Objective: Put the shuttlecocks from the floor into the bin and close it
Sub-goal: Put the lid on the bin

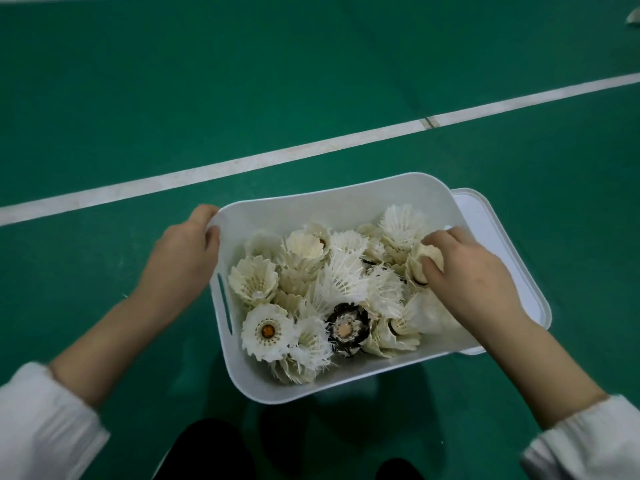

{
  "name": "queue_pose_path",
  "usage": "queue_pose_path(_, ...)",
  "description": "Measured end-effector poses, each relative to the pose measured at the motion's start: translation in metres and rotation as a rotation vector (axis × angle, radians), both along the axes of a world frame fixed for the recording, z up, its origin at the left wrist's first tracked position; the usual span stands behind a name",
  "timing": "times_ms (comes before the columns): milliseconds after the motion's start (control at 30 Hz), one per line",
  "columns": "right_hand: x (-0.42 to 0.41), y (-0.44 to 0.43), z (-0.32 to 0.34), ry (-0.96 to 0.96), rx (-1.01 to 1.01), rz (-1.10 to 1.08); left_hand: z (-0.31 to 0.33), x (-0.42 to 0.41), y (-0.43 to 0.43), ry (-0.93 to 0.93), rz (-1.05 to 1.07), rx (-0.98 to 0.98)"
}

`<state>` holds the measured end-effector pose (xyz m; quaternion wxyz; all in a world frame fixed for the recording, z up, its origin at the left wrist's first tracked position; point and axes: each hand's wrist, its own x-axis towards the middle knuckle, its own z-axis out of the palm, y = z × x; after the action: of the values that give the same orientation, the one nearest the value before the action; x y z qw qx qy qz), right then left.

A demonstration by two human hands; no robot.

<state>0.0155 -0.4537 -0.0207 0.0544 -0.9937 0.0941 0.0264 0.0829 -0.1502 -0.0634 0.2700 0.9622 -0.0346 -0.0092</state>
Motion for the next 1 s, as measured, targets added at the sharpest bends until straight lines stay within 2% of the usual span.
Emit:
queue_pose_path(100,0.003,-0.002,0.008,-0.080,0.082,0.006,0.010,0.004,0.000,0.037,-0.006,0.100)
queue_pose_path(200,-0.001,-0.012,0.015,-0.185,0.158,-0.044,0.036,0.009,-0.018,-0.074,-0.092,0.320)
queue_pose_path(267,-0.010,-0.024,0.018,-0.272,0.205,-0.110,0.059,0.010,-0.050,-0.183,-0.281,0.384)
queue_pose_path(367,-0.031,-0.052,0.012,-0.347,0.290,-0.265,0.085,-0.001,-0.116,-0.166,-0.666,0.353)
queue_pose_path(467,-0.054,-0.082,-0.024,-0.299,0.355,-0.435,0.086,-0.022,-0.180,-0.258,-0.907,0.332)
queue_pose_path(533,-0.068,-0.092,-0.058,-0.142,0.377,-0.487,0.073,-0.031,-0.213,-0.332,-0.978,0.292)
queue_pose_path(633,-0.076,-0.089,-0.110,0.119,0.380,-0.423,0.047,-0.036,-0.248,-0.372,-0.959,0.229)
queue_pose_path(733,-0.071,-0.083,-0.143,0.267,0.257,-0.278,0.022,-0.040,-0.266,-0.332,-0.864,0.166)
queue_pose_path(900,-0.064,-0.079,-0.158,0.268,0.148,-0.202,0.013,-0.041,-0.271,-0.379,-0.767,0.156)
queue_pose_path(1000,-0.056,-0.083,-0.157,0.199,0.110,-0.252,0.015,-0.039,-0.269,-0.365,-0.773,0.133)
